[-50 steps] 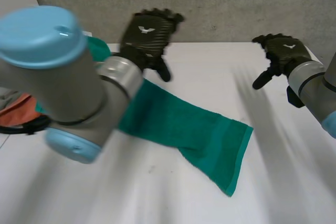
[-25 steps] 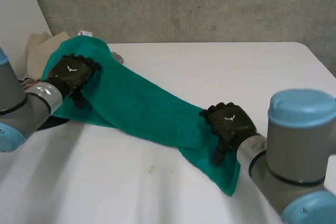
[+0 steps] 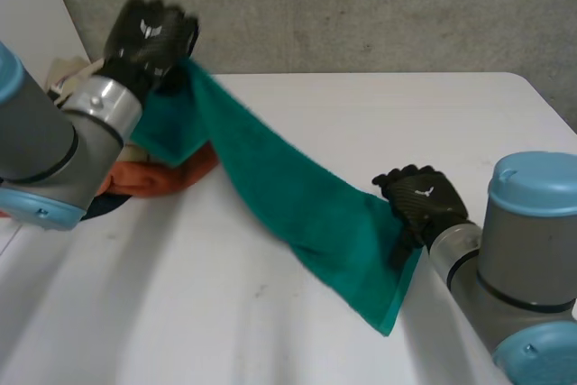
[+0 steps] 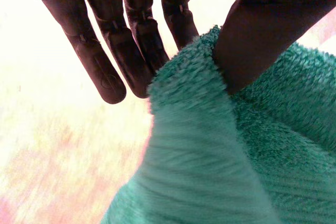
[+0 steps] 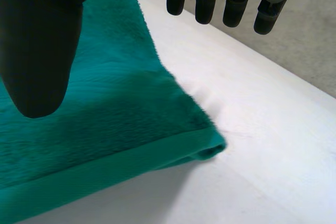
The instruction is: Fold the laundry.
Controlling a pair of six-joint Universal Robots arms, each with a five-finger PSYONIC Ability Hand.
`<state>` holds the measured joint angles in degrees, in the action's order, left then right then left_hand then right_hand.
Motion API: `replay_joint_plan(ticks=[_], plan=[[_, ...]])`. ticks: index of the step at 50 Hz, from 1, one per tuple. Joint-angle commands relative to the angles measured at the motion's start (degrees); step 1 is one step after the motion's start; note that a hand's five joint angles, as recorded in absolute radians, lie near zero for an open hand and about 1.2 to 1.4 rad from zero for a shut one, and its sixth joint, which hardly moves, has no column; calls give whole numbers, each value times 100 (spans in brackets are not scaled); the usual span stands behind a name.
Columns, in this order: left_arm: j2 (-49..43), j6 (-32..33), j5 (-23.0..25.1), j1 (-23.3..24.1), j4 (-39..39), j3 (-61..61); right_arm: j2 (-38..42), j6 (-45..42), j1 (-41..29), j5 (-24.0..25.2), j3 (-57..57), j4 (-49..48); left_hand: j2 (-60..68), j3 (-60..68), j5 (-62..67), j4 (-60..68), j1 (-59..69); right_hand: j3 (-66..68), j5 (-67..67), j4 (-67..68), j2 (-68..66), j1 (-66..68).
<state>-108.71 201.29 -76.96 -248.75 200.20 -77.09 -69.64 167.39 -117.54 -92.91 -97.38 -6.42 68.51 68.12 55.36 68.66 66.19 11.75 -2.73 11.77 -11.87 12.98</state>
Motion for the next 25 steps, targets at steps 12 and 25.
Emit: replay_joint_plan(ticks=[12, 25], plan=[[-1439, -1286, -1215, 1435, -2124, 1266, -208, 461, 960, 290, 245, 123, 1149, 1188, 1464, 1134, 1381, -175, 273, -177, 187, -298], [-1285, -1057, -1805, 890, -2635, 924, -375, -39, 952, 1072, 509, 1248, -4852, -4813, -4537, -4867, -4620, -175, 273, -177, 187, -298]])
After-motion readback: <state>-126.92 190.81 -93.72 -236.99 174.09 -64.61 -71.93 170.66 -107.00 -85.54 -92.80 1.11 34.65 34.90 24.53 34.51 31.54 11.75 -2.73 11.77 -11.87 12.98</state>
